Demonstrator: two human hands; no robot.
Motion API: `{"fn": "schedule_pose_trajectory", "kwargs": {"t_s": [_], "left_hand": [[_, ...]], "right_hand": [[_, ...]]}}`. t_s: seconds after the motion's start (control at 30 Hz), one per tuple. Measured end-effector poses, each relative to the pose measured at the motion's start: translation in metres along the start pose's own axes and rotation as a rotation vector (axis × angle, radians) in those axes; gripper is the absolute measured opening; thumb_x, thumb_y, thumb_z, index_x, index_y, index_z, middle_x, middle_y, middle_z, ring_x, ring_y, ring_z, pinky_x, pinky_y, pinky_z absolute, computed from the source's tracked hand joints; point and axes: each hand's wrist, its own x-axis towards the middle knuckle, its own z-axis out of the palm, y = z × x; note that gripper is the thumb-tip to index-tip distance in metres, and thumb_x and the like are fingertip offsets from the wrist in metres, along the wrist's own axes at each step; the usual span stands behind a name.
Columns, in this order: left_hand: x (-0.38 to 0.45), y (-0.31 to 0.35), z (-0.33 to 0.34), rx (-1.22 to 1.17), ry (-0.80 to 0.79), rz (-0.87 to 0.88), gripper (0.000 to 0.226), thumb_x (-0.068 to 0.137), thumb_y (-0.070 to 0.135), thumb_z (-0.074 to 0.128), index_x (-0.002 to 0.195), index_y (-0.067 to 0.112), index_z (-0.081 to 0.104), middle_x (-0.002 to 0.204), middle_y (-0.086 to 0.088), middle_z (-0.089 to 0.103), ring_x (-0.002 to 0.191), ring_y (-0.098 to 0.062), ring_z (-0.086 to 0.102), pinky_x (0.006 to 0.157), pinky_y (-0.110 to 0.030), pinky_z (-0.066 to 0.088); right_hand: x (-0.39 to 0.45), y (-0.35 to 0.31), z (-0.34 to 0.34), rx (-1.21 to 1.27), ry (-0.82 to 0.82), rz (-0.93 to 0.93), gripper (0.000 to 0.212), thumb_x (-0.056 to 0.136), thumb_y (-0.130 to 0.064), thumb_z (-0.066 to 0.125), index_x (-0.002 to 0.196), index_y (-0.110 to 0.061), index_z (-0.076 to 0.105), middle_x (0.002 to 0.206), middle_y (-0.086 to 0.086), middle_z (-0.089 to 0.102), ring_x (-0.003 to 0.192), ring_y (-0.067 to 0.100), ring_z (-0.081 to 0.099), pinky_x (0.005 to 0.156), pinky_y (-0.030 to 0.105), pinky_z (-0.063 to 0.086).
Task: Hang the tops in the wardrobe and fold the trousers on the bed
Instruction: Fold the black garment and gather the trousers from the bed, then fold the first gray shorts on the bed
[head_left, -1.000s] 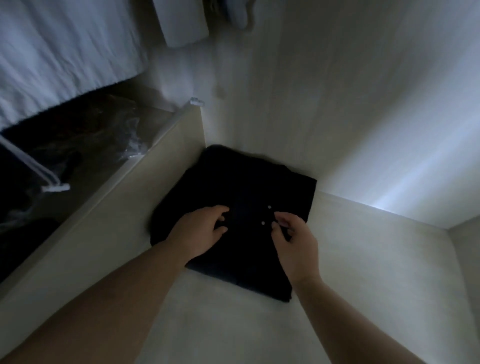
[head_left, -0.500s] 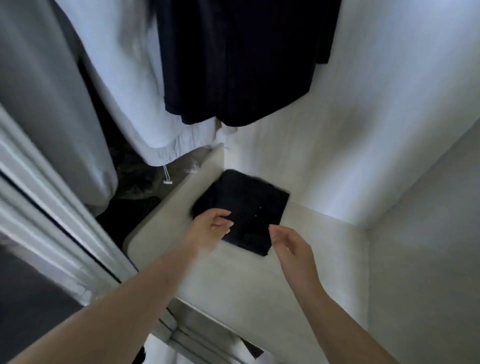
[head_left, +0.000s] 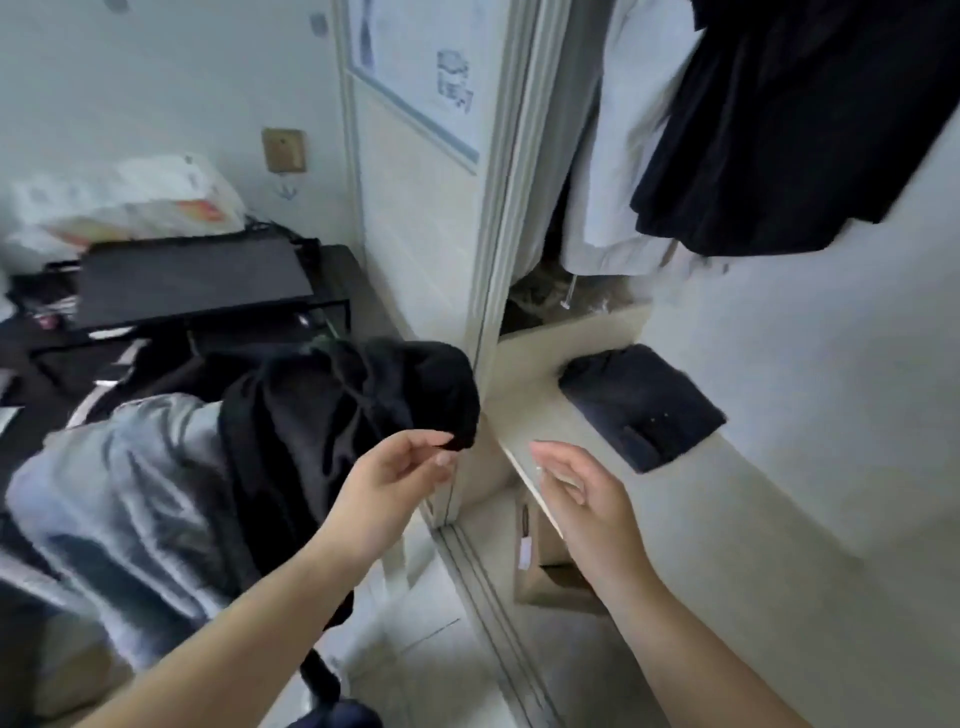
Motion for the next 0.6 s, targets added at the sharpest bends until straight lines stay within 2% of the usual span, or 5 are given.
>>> {"fn": "schedule_pose_trajectory", "kwargs": {"t_s": [0.1, 0.2, 0.27, 0.43, 0.6], "left_hand": [[-0.067, -0.005, -0.044, 0.022, 0.132, -0.003, 0.022, 0.081, 0.034, 0.068, 0.102, 0.027, 0.067, 0.096, 0.0, 0.074, 0.091, -0.015, 0.069, 0.083, -0.026, 0.053], [-0.137, -0.011, -0.095, 0.017, 0.337, 0.003, 0.014, 0.088, 0.022, 0.067, 0.1, 0.027, 0.067, 0.094, 0.002, 0.074, 0.09, -0.014, 0.069, 0.084, -0.025, 0.051], [-0.182, -0.013, -0.127, 0.04, 0.456, 0.01, 0.013, 0.088, 0.019, 0.067, 0.098, 0.027, 0.068, 0.093, 0.003, 0.074, 0.088, -0.012, 0.068, 0.078, -0.017, 0.051], [-0.309, -0.02, -0.22, 0.071, 0.723, -0.011, 0.014, 0.089, 0.021, 0.066, 0.094, 0.033, 0.068, 0.094, 0.003, 0.073, 0.077, -0.009, 0.065, 0.065, -0.017, 0.049], [-0.455, -0.038, -0.315, -0.029, 1.049, -0.064, 0.016, 0.088, 0.012, 0.066, 0.093, 0.027, 0.068, 0.088, 0.0, 0.074, 0.08, -0.012, 0.066, 0.081, -0.028, 0.052]], "right_hand": [[-0.035, -0.016, 0.045, -0.006, -0.208, -0.035, 0.033, 0.091, -0.008, 0.058, 0.105, -0.037, 0.063, 0.11, -0.019, 0.066, 0.104, -0.01, 0.058, 0.085, 0.002, 0.041], [-0.063, -0.04, 0.108, -0.012, -0.42, -0.085, 0.032, 0.091, -0.005, 0.057, 0.104, -0.034, 0.064, 0.113, -0.013, 0.065, 0.104, -0.009, 0.058, 0.084, 0.003, 0.041], [-0.079, -0.06, 0.154, -0.002, -0.545, -0.138, 0.034, 0.09, -0.002, 0.057, 0.102, -0.033, 0.063, 0.113, -0.007, 0.065, 0.105, -0.006, 0.059, 0.084, 0.006, 0.043], [-0.137, -0.106, 0.288, 0.034, -0.838, -0.229, 0.029, 0.091, -0.006, 0.057, 0.104, -0.032, 0.065, 0.113, -0.01, 0.065, 0.106, -0.006, 0.058, 0.085, 0.006, 0.042], [-0.236, -0.138, 0.439, 0.094, -1.089, -0.249, 0.028, 0.091, -0.002, 0.056, 0.103, -0.026, 0.063, 0.113, -0.004, 0.064, 0.102, -0.009, 0.058, 0.08, 0.003, 0.042]]}}
